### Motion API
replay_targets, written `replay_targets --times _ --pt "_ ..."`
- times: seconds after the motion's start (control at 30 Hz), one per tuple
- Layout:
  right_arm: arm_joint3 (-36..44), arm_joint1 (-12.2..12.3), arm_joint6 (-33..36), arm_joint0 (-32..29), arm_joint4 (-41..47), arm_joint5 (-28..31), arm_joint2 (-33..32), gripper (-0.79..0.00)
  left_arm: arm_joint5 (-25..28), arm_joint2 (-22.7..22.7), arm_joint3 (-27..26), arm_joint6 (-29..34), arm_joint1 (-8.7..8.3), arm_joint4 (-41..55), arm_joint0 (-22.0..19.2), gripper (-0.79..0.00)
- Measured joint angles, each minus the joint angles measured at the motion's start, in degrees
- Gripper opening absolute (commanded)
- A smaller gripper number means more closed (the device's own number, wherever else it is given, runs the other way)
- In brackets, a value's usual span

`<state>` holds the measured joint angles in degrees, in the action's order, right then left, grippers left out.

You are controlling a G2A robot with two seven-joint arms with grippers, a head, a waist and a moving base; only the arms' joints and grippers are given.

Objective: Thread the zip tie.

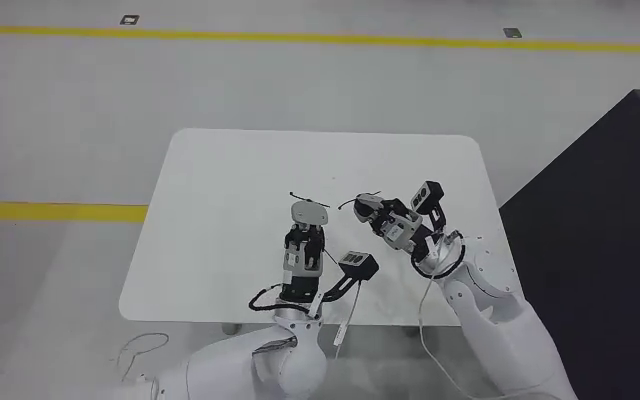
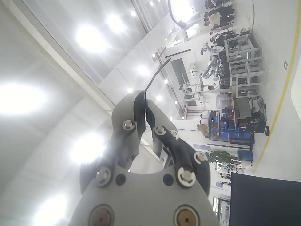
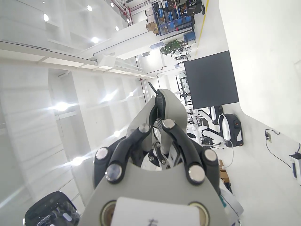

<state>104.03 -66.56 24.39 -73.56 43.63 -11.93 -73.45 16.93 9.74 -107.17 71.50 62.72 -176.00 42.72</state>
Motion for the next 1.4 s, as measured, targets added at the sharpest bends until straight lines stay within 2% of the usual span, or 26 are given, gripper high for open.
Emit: replay_targets --times 0.23,0.37,0.57,0.8,1.4 --pt "-0.29 -0.12 0.3 0.38 -0.01 -0.26 -0.13 -0.785 0.81 0.0 0.15 -1.25 0.43 0.0 0.4 -0.785" --pt "-0.35 -0.16 0.33 0.46 0.05 -0.48 -0.08 -0.785 -0.84 0.0 0.51 1.2 0.86 0.0 1.04 -0.785" --pt "-0.42 -0.19 0.16 0.02 -0.74 -0.3 0.32 -0.785 -0.61 0.2 0.42 0.61 0.82 0.01 1.44 -0.785" --pt "-1.39 -0.35 0.98 0.09 -1.87 -0.08 1.18 -0.785 1.23 0.62 -0.75 -2.02 0.05 0.0 2.37 -0.785" --pt "-2.41 -0.52 4.04 0.75 -2.69 -0.5 1.58 -0.785 4.34 0.07 -1.9 -3.03 -1.48 0.0 2.83 -0.785"
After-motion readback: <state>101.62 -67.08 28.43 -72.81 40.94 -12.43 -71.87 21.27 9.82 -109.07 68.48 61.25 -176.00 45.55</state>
